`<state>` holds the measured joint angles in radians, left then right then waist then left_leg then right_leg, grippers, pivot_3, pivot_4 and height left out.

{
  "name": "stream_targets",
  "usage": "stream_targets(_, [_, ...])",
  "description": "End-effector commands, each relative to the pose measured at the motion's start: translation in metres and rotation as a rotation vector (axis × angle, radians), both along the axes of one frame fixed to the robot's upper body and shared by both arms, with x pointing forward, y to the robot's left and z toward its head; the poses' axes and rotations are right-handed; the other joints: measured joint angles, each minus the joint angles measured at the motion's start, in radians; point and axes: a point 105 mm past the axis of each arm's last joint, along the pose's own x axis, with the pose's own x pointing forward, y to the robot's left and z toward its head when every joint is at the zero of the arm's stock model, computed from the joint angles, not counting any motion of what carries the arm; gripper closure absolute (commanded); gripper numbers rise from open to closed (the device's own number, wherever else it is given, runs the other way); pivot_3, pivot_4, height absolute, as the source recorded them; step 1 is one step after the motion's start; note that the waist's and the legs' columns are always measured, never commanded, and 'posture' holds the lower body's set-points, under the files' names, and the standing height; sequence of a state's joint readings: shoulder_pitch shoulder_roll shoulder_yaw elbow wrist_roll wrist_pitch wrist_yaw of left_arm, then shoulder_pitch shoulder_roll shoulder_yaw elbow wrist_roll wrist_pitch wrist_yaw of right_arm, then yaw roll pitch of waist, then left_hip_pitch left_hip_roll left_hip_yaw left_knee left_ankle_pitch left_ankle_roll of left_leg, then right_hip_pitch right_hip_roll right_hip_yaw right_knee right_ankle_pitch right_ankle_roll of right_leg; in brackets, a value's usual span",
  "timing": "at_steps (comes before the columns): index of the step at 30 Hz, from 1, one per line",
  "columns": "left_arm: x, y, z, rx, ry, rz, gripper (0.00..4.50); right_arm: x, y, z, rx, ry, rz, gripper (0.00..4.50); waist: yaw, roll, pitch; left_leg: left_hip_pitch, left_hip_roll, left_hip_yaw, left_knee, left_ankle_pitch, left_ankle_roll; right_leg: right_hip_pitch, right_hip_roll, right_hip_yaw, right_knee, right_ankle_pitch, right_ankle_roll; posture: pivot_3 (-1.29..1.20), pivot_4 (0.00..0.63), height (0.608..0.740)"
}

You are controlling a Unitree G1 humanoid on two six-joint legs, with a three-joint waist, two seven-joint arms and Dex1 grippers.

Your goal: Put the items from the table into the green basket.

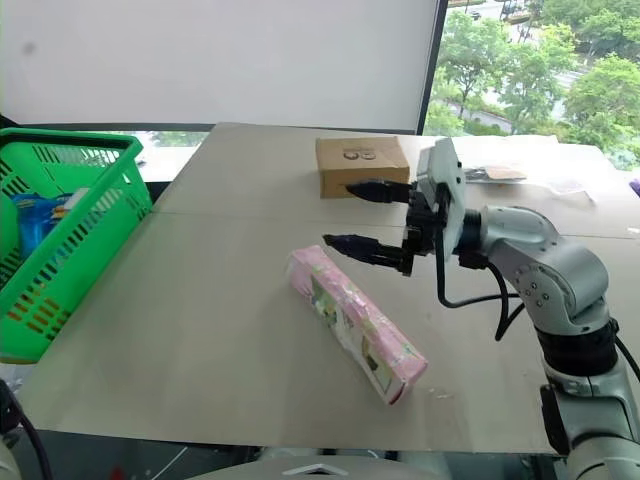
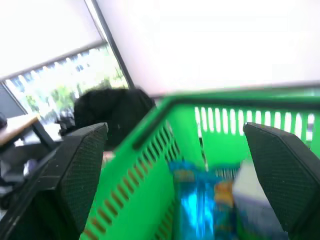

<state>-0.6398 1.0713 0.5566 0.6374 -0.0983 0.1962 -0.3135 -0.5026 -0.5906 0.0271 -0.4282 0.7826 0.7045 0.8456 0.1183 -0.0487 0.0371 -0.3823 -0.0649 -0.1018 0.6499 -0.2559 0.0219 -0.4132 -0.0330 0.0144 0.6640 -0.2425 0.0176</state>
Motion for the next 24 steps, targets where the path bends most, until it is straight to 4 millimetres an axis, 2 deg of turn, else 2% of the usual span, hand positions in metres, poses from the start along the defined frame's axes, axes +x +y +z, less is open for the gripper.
stream_targets(1, [0.037, -0.066, -0.003, 0.059, 0.068, -0.38, 0.03, 0.0, -0.014, 0.003, -0.018, -0.073, -0.05, 0.0, -0.002, 0.007, -0.003, 0.0, 0.0, 0.001, 0.0, 0.0, 0.0, 0.0, 0.0, 0.001, 0.001, 0.0, 0.0, 0.08, 0.0, 0.74])
stream_targets(2, [0.047, -0.1, -0.02, 0.073, 0.157, -0.561, 0.03, 0.001, -0.016, -0.003, -0.037, -0.069, -0.066, 0.0, -0.001, 0.009, -0.005, 0.0, 0.0, 0.002, 0.0, 0.002, 0.003, 0.0, 0.0, 0.002, 0.0, 0.0, 0.0, 0.07, 0.0, 0.74])
stream_targets(4, [0.048, -0.153, -0.053, 0.085, 0.31, -0.846, 0.03, 0.004, -0.017, -0.014, -0.078, -0.053, -0.103, 0.0, -0.001, 0.016, -0.008, 0.0, 0.0, 0.004, 0.001, 0.001, 0.004, 0.001, -0.001, 0.002, 0.0, 0.0, 0.0, 0.06, 0.0, 0.74])
stream_targets(6, [0.044, -0.171, -0.066, 0.06, 0.372, -0.942, 0.03, 0.006, -0.015, -0.022, -0.108, -0.043, -0.129, 0.0, -0.02, 0.018, -0.007, 0.0, 0.001, 0.006, 0.001, 0.002, 0.005, 0.001, -0.001, 0.004, 0.0, 0.0, 0.0, 0.04, 0.0, 0.74])
stream_targets(9, [0.029, -0.199, -0.092, -0.012, 0.535, -1.105, 0.03, 0.002, 0.002, -0.042, -0.128, 0.073, -0.137, 0.0, -0.071, 0.017, -0.007, 0.0, 0.004, 0.007, 0.001, 0.002, 0.005, 0.0, 0.003, 0.006, 0.001, 0.0, -0.001, 0.03, 0.0, 0.74])
stream_targets(13, [0.01, -0.212, -0.108, -0.067, 0.67, -1.197, 0.03, 0.008, 0.024, -0.091, -0.365, 0.135, -0.176, 0.0, -0.129, 0.02, -0.006, 0.003, 0.009, 0.01, 0.0, 0.002, 0.005, -0.001, 0.008, 0.009, 0.002, 0.0, -0.002, 0.02, 0.0, 0.74])
stream_targets(14, [0.005, -0.213, -0.11, -0.07, 0.694, -1.211, 0.03, 0.01, 0.027, -0.098, -0.395, 0.141, -0.185, 0.0, -0.134, 0.022, -0.005, 0.003, 0.01, 0.012, -0.001, 0.002, 0.005, -0.001, 0.008, 0.01, 0.003, 0.0, -0.003, 0.02, 0.0, 0.74])
stream_targets(17, [-0.007, -0.213, -0.108, -0.088, 0.739, -1.232, 0.03, 0.016, 0.041, -0.11, -0.424, 0.188, -0.198, 0.0, -0.138, 0.025, -0.003, 0.004, 0.01, 0.013, 0.0, 0.002, 0.005, -0.001, 0.009, 0.012, 0.003, 0.001, -0.002, 0.05, 0.0, 0.74])
stream_targets(20, [-0.025, -0.208, -0.107, -0.106, 0.792, -1.228, 0.03, 0.008, 0.054, -0.124, -0.491, 0.281, -0.173, 0.0, -0.134, 0.026, -0.002, 0.004, 0.01, 0.012, 0.001, 0.002, 0.005, -0.001, 0.01, 0.011, 0.003, 0.001, -0.002, 0.09, 0.0, 0.74])
stream_targets(24, [-0.048, -0.202, -0.115, -0.139, 0.867, -1.188, 0.03, -0.001, 0.056, -0.138, -0.582, 0.416, -0.184, 0.0, -0.118, 0.028, -0.001, 0.004, 0.01, 0.012, 0.0, 0.002, 0.005, -0.001, 0.01, 0.011, 0.003, 0.001, -0.002, 0.12, 0.0, 0.74])
